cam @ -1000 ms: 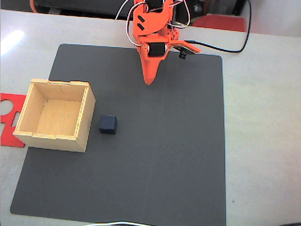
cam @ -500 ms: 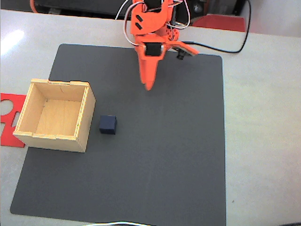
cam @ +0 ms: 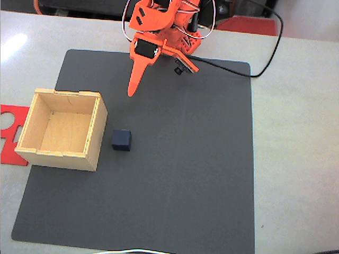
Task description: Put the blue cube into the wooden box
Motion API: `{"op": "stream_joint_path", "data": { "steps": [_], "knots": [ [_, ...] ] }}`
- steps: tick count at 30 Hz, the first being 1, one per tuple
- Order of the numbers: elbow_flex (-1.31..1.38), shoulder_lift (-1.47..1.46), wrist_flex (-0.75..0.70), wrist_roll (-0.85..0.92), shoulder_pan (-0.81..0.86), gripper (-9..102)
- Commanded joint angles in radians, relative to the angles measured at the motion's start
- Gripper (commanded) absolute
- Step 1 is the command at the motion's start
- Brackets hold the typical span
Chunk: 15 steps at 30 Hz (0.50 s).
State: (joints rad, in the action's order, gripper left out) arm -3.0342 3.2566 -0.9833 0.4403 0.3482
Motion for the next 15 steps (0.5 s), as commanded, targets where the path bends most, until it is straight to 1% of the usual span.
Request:
{"op": "stream_joint_path", "data": {
  "steps": [1,4,8,15],
  "knots": [
    [0.121,-0.252,0.118,-0.025,0.014,27],
    [0.250,-0.480,0.170,-0.044,-0.003,29],
    [0.337,-0.607,0.224,-0.023,-0.005,29],
    [0.617,-0.968,0.221,-0.031,0.005,28]
  ]
}}
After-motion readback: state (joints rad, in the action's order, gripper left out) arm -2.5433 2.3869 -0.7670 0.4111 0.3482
